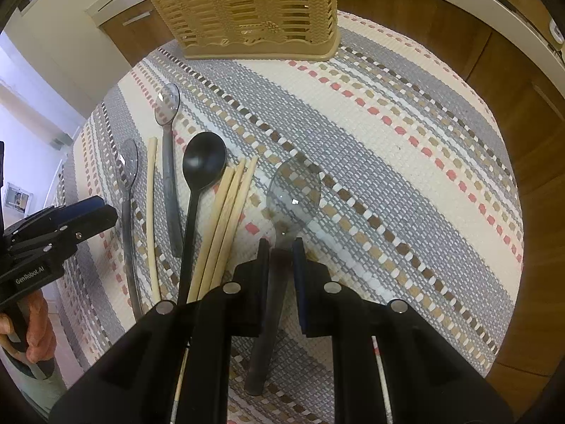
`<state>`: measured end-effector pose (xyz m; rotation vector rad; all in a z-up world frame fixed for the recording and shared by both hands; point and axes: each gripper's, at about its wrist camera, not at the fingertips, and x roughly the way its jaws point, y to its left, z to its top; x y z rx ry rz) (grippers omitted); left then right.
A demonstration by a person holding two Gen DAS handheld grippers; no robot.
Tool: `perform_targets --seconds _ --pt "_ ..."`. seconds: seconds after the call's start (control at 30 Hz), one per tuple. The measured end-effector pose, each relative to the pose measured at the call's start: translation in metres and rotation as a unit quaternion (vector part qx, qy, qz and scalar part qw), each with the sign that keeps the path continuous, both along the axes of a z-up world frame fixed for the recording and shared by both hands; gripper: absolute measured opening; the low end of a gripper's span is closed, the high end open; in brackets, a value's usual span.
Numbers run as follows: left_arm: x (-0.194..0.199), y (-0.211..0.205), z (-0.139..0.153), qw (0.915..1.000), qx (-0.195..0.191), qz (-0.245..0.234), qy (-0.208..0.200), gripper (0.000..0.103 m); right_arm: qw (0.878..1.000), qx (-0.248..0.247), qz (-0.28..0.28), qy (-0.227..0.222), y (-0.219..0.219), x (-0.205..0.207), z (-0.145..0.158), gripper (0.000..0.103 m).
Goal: Organize utensils
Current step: 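Grasp a clear spoon with the left tool while the right tool grasps another clear spoon, then lift both clear spoons over the beige basket and open both tools to release them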
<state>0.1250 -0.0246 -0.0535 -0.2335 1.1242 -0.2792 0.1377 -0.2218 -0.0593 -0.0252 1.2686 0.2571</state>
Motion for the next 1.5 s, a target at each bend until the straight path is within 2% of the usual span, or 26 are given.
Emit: perform_targets --seconds 0.17,0.33,0.43,0.5,0.53,0.6,0.67,0.73,0.8,0.87,0.9,0.97,1.07,1.13,1.2,1.27,1.4,1.5 --pt "0.0 0.014 0.002 0.9994 -0.034 0.01 0.008 0.047 1.0 0.024 -0.009 0.008 -0.004 0.003 -0.001 0.012" --pt "0.009 0.022 -0.003 0.9965 -0.075 0.008 0.037 0.047 0.998 0.058 -0.018 0.032 -0.013 0.009 -0.001 0.013" --pt "0.011 0.015 -0.001 0.9978 -0.056 0.01 0.033 0.047 0.996 0.079 -0.019 0.047 -0.015 0.011 0.0 0.013" --pt "0.01 0.007 -0.001 0.9987 -0.041 0.014 0.026 0.053 0.996 0.077 -0.02 0.047 -0.015 0.011 0.0 0.013" --pt "0.009 0.0 0.0 0.9993 -0.029 0.011 0.022 0.059 0.996 0.074 -0.022 0.045 -0.015 0.011 0.0 0.013" --pt "0.007 -0.01 0.001 0.9997 -0.002 0.024 0.009 0.058 0.995 0.08 -0.034 0.041 -0.018 0.011 0.0 0.013" --pt "0.007 -0.023 0.001 0.9981 0.05 0.035 -0.011 0.044 0.994 0.087 -0.044 0.042 -0.021 0.012 0.001 0.013" --pt "0.007 -0.033 0.001 0.9946 0.096 0.032 -0.024 0.038 0.993 0.095 -0.048 0.046 -0.026 0.013 0.002 0.013" --pt "0.006 -0.034 0.002 0.9928 0.113 0.027 -0.028 0.031 0.993 0.093 -0.046 0.048 -0.026 0.013 0.004 0.013" --pt "0.006 -0.03 0.002 0.9926 0.116 0.02 -0.03 0.013 0.995 0.082 -0.038 0.045 -0.021 0.014 0.007 0.014" --pt "0.007 -0.025 0.003 0.9937 0.108 0.012 -0.029 0.009 0.995 0.079 -0.035 0.046 -0.019 0.016 0.007 0.018" --pt "0.01 -0.014 0.003 0.9965 0.079 -0.013 -0.024 0.009 0.996 0.07 -0.028 0.047 -0.011 0.019 0.005 0.026" --pt "0.011 -0.001 0.003 0.9976 0.055 -0.04 -0.011 0.009 0.998 0.044 -0.022 0.044 0.001 0.022 0.002 0.026" --pt "0.01 0.001 0.003 0.9972 0.053 -0.051 -0.009 0.009 0.998 0.033 -0.018 0.043 0.007 0.022 0.002 0.026" --pt "0.006 0.001 0.004 0.9964 0.063 -0.056 -0.011 0.011 0.999 0.017 -0.016 0.04 0.013 0.023 0.001 0.026" --pt "0.005 -0.005 0.006 0.995 0.076 -0.064 -0.013 0.018 0.999 -0.006 -0.009 0.035 0.02 0.023 -0.001 0.026" --pt "0.006 -0.032 0.003 0.9864 0.141 -0.082 -0.013 0.023 0.998 -0.058 0.008 0.026 0.035 0.02 -0.004 0.015" --pt "0.006 -0.045 0.002 0.9788 0.182 -0.094 -0.016 0.02 0.997 -0.074 0.018 0.02 0.04 0.018 -0.005 0.01"
